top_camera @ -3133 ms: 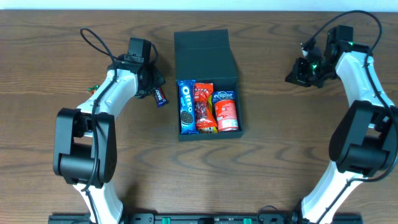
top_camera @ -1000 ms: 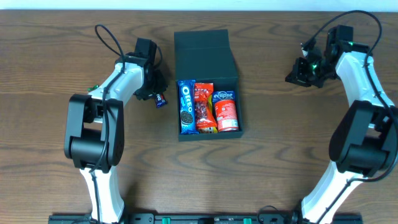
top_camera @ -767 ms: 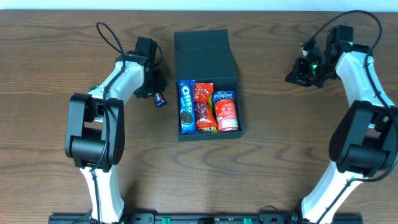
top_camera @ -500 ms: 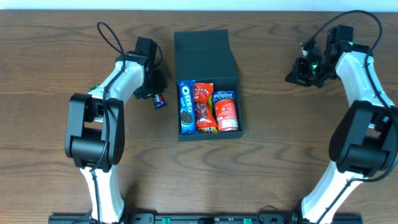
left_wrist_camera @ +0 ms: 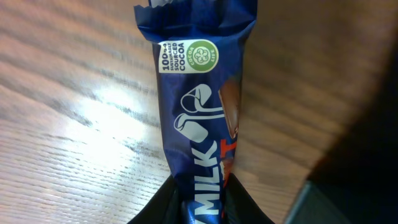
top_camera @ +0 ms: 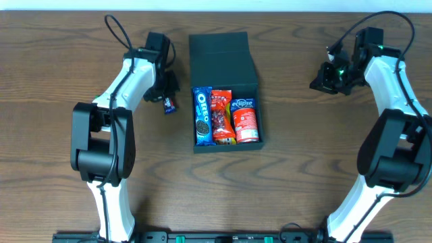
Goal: Pack container
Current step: 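Carry the Dairy Milk bar into the box beside the Oreo pack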
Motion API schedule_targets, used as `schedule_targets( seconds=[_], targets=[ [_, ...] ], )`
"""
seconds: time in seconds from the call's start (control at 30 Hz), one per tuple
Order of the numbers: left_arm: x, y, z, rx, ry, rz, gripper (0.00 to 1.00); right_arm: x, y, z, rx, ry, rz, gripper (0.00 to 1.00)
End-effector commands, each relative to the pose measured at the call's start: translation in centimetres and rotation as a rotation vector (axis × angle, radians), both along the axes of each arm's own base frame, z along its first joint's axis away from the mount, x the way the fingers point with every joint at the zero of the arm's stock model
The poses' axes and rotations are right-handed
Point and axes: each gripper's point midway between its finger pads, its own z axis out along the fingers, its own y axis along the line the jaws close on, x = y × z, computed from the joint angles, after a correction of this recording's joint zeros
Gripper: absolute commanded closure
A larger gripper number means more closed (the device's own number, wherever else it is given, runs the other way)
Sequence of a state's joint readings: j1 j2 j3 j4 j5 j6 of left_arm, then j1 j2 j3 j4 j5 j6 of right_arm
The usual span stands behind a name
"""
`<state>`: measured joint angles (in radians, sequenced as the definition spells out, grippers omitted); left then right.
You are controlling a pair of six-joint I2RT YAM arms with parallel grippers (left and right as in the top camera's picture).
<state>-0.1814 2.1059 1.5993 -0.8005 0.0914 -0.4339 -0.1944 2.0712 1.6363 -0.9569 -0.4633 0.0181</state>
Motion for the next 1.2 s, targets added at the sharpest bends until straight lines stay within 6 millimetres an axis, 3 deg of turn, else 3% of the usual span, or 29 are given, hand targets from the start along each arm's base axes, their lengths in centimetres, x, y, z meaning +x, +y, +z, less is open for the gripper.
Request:
schedule_targets(
  seconds=[0.0,0.2,0.4,0.67,0.93,1.17],
  targets=[
    [1.3,0.2,1.2,0.040,-0.032,-0.035,0.81,0.4,0.1,0.6,0.011,-0.013,-0.008,0.98],
    [2.4,-0.7,4.1,0.072,-0.073,-0.078,0.81,0.6,0.0,0.6,0.010,-0.021,-0.007,0.98],
    [1.9,-4.6,6.8,0.066,-0.090,-0.163,0.81,0.9,-0.4,0.7,0.006,-0.036,-0.015,0.98],
    [-0.6,-10.5,9.9,0.055,-0.090,-0.293,0.82,0.9,-1.8,0.7,0.005,-0.041,-0.046,0.98],
    [-4.6,-16.2,10.0,-0.017,-0.030,-0.273,0.80,0.8,-2.7,0.7,-0.008,-0.052,-0.035,0.97],
    [-6.4,-17.4,9.5,-0.013,0.013,-0.240,0.81,0.8,-2.7,0.6,-0.011,-0.054,-0.026,0.97]
  ],
)
